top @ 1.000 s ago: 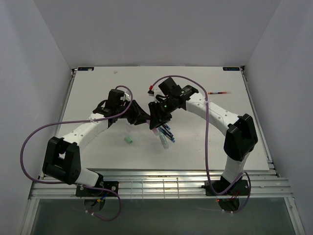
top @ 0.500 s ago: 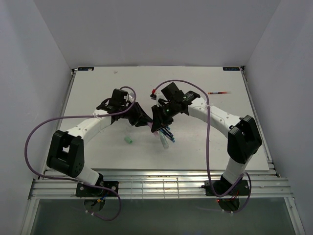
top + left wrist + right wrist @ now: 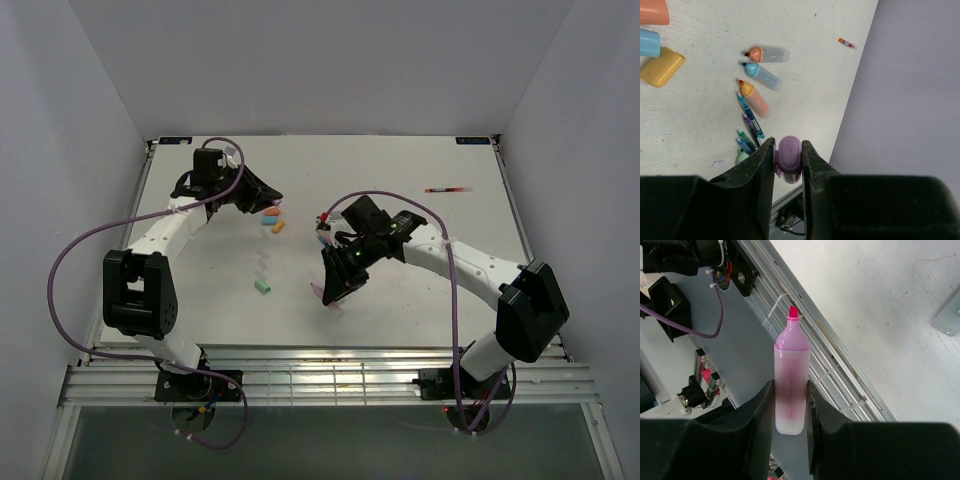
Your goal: Open the pen caps
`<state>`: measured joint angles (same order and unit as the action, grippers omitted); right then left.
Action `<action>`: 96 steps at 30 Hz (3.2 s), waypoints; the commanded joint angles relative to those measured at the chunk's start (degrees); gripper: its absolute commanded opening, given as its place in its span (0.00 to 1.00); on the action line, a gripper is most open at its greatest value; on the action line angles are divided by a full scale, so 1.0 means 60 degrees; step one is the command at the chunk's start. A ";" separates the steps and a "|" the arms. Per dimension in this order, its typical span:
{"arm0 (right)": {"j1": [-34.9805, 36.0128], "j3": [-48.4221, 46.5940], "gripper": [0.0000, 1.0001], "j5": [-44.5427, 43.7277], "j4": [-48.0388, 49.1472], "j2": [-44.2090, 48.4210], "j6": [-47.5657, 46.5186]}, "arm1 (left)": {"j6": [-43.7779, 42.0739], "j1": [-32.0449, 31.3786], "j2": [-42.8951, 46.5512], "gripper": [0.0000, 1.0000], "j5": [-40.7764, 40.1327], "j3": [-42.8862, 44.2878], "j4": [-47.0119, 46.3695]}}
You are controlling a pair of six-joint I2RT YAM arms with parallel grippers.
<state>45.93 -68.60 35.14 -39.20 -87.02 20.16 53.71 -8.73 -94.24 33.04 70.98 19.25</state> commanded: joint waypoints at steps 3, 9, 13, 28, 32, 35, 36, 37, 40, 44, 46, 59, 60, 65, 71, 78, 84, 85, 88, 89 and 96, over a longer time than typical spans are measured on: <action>-0.0082 -0.0958 0.08 -0.0112 -0.0555 -0.0815 -0.0575 | -0.0441 -0.0244 0.0690 0.00 -0.0539 -0.0374 0.0247; -0.0068 -0.1165 0.08 -0.1269 -0.0835 -0.1973 -0.1440 | -0.0705 -0.0244 0.2578 0.00 -0.1358 -0.2130 0.1684; -0.0068 -0.0975 0.08 -0.2002 -0.0630 -0.2400 -0.1866 | -0.0515 -0.0244 0.4014 0.00 -0.1595 -0.3624 0.2429; -0.0082 -0.0623 0.08 -0.2326 0.0439 -0.3382 -0.1808 | 0.0349 -0.0244 0.4559 0.00 -0.1405 -0.5970 0.3326; -0.0082 -0.0550 0.08 -0.2501 0.0513 -0.3455 -0.1793 | 0.0481 -0.0244 0.4193 0.00 -0.1332 -0.6249 0.3165; -0.0082 -0.0579 0.08 -0.2662 0.0528 -0.3513 -0.1852 | 0.0423 -0.0244 0.3988 0.05 -0.1331 -0.6366 0.2901; -0.0068 -0.0593 0.08 -0.2677 0.0513 -0.3601 -0.1866 | 0.0437 -0.0258 0.3813 0.09 -0.1418 -0.6395 0.2901; -0.0068 -0.0608 0.08 -0.2706 0.0513 -0.3645 -0.1895 | 0.0452 -0.0244 0.3696 0.10 -0.1419 -0.6424 0.2857; -0.0068 -0.0637 0.08 -0.2823 0.0513 -0.3777 -0.1925 | 0.0452 -0.0244 0.3257 0.17 -0.1419 -0.6469 0.2711; -0.0082 -0.0667 0.08 -0.2897 0.0469 -0.3865 -0.1969 | 0.0408 -0.0244 0.2919 0.25 -0.1668 -0.6264 0.2623; -0.0082 -0.0696 0.08 -0.2970 0.0483 -0.3909 -0.1998 | 0.0364 -0.0244 0.2743 0.30 -0.1799 -0.6088 0.2579; -0.0068 -0.0915 0.16 -0.3585 0.0162 -0.4114 -0.2437 | 0.0350 -0.0142 0.2390 0.53 -0.2049 -0.5941 0.2520; -0.0082 -0.0974 0.18 -0.3600 0.0089 -0.4100 -0.2452 | 0.0350 -0.0127 0.2405 0.53 -0.2049 -0.5956 0.2520; -0.0082 -0.1106 0.30 -0.3615 -0.0058 -0.3896 -0.2540 | 0.0335 -0.0112 0.2566 0.57 -0.1961 -0.5971 0.2491; -0.0068 -0.1413 0.45 -0.3746 -0.0394 -0.3384 -0.2482 | 0.0291 -0.0112 0.3224 0.60 -0.1830 -0.5956 0.2578; -0.0082 -0.2524 0.55 -0.3864 -0.1096 -0.2796 -0.2174 | 0.0247 -0.0112 0.3826 0.65 -0.1786 -0.5664 0.2784; -0.0228 -0.3624 0.57 -0.4346 -0.1362 -0.2342 -0.1385 | 0.0013 -0.0098 0.4163 0.67 -0.2048 -0.5312 0.2769; -0.0432 -0.3959 0.57 -0.4579 -0.1362 -0.2313 -0.1209 | -0.0147 -0.0112 0.4250 0.67 -0.2136 -0.5268 0.2769; -0.1208 -0.4691 0.58 -0.5049 -0.1464 -0.2473 -0.0229 | -0.0498 -0.0098 0.4338 0.68 -0.2341 -0.5048 0.2696; -0.1486 -0.4854 0.58 -0.5369 -0.1494 -0.2633 0.0398 | -0.0573 -0.0112 0.4353 0.68 -0.2357 -0.5019 0.2638; -0.4487 -0.6216 0.57 -0.6674 -0.1436 -0.3878 0.3066 | -0.0837 -0.0112 0.4997 0.68 -0.2167 -0.5413 0.1789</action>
<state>24.93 -102.45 1.83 -46.59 -106.91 28.49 50.48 -9.54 -67.35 20.05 39.09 33.61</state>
